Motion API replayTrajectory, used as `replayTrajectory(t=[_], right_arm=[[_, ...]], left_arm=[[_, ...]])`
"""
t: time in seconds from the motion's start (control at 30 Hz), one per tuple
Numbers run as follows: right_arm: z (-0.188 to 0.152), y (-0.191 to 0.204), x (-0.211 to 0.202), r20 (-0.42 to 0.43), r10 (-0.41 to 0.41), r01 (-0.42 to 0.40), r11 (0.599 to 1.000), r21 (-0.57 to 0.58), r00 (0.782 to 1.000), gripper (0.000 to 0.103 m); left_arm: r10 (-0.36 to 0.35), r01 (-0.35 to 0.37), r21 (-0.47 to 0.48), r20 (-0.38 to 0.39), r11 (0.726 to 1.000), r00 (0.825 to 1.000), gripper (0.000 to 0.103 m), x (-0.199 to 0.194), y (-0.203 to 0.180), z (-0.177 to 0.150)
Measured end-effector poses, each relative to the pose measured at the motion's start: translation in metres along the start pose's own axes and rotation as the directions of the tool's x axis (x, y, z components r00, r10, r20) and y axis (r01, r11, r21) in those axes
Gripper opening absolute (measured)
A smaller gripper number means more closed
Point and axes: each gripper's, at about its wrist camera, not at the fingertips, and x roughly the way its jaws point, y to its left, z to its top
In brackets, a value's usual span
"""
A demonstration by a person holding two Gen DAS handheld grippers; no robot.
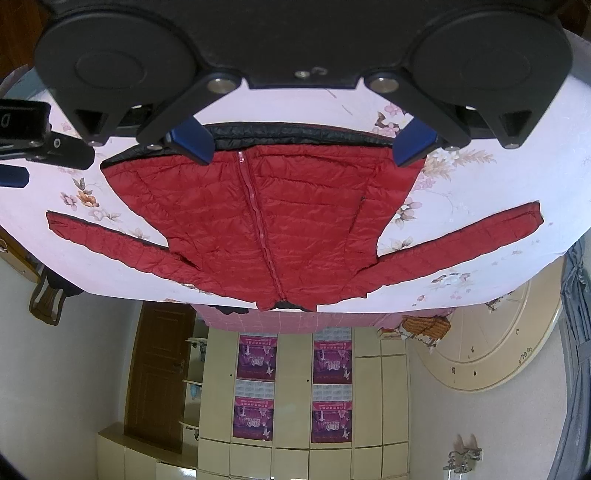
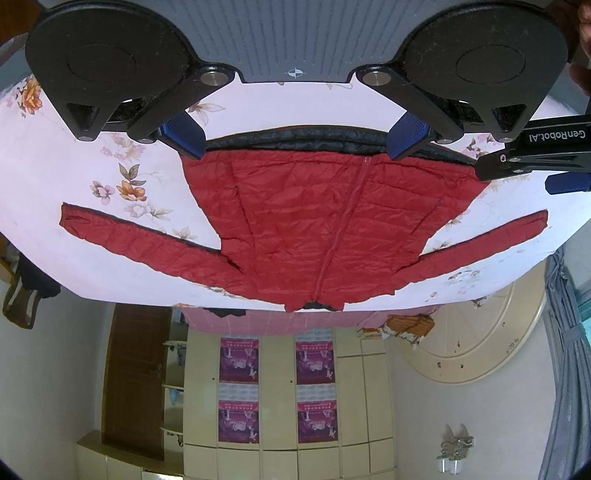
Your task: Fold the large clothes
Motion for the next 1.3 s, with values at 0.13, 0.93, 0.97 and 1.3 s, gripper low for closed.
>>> replayTrajectory(t=[0.13,0.93,0.97,1.3], right_arm=[[0.001,0.0,0.0,0.001,0.002,-0.002,1.0,0.0,1.0,0.103],[0.003,0.002,0.001,-0.002,0.004,-0.004,1.0,-0.008,1.0,0.103],[0.003,0.003,0.001,-0.002,0.003,-0.003,1.0,-0.009,1.0,0.103],[0.002,0.005,0.001,-0.002,0.002,-0.002,1.0,-0.008,1.0,0.103]], left_arm=[[0.002,-0.002,-0.003,0.002,1.0,1.0,0.103,-0.002,0.0,0.001],[0.005,-0.005,-0.013,-0.002,1.0,1.0,0.103,-0.002,0.006,0.001],[0.007,-0.007,-0.015,-0.002,1.0,1.0,0.103,-0.002,0.007,0.001],[0.008,-0.008,-0.025,-0.005,1.0,1.0,0.103,-0.001,0.012,-0.004]])
